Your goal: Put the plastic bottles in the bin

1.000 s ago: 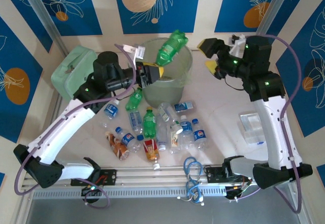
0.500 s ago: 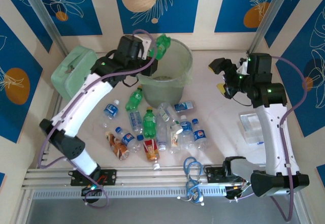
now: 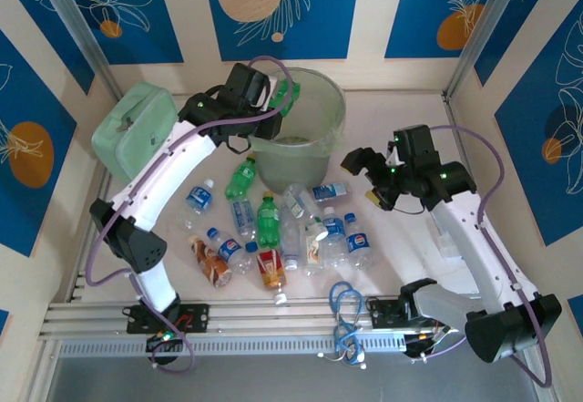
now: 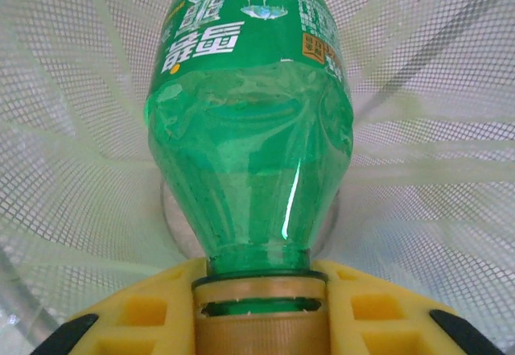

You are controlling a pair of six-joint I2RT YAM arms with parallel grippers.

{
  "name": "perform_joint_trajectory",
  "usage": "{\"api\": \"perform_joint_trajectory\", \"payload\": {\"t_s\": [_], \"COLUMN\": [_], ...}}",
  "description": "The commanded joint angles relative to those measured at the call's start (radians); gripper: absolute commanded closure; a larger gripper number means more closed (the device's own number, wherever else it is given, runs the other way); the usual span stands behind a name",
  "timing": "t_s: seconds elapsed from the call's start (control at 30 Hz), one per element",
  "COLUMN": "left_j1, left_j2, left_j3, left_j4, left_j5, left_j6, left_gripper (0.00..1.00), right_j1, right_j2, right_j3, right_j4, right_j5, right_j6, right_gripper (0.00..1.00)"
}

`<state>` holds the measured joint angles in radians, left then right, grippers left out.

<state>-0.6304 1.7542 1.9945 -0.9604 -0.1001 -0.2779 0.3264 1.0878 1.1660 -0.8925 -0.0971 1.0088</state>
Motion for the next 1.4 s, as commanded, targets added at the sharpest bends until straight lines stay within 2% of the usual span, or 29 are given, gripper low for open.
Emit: {"api": "perform_joint_trajectory", "payload": {"t_s": [0.0, 0.17, 0.3, 0.4, 0.47, 0.6, 0.73, 0.83, 1.07, 1.37], "left_j1": [0.011, 0.011, 0.011, 0.011, 0.011, 0.011, 0.018, 0.033, 0.082, 0.162], "left_j2": [0.011, 0.008, 0.004, -0.012, -0.036, -0.113, -0.238, -0.338, -0.545, -0.637], "left_j3": [0.026, 0.013, 0.009, 0.006, 0.006, -0.019, -0.119, -0.236, -0.515, -0.658], "left_j4": [-0.03, -0.025, -0.024, -0.009, 0.005, 0.06, 0.146, 0.237, 0.41, 0.437], "left_j5": [-0.026, -0.033, -0.039, -0.037, -0.035, -0.04, -0.062, -0.039, 0.025, 0.084], "left_j6": [0.026, 0.019, 0.01, 0.008, 0.003, -0.025, -0.065, -0.106, -0.235, -0.338], "left_gripper": [0.73, 0.7, 0.37, 0.28, 0.27, 0.27, 0.27, 0.27, 0.3, 0.32], "right_j1": [0.065, 0.138, 0.174, 0.209, 0.241, 0.3, 0.369, 0.409, 0.426, 0.467], "right_j2": [0.007, 0.039, 0.063, 0.091, 0.119, 0.179, 0.241, 0.287, 0.352, 0.411], "right_j3": [-0.029, -0.047, -0.063, -0.065, -0.06, -0.052, -0.038, -0.028, -0.043, -0.043], "right_j4": [0.013, 0.015, 0.028, 0.033, 0.037, 0.049, 0.047, 0.033, 0.066, 0.056], "right_j5": [0.054, 0.095, 0.104, 0.128, 0.152, 0.177, 0.216, 0.269, 0.264, 0.311], "right_j6": [-0.031, -0.033, -0.028, -0.046, -0.082, -0.168, -0.239, -0.264, -0.331, -0.355], "right_gripper": [0.07, 0.12, 0.13, 0.14, 0.22, 0.29, 0.29, 0.27, 0.26, 0.27]}}
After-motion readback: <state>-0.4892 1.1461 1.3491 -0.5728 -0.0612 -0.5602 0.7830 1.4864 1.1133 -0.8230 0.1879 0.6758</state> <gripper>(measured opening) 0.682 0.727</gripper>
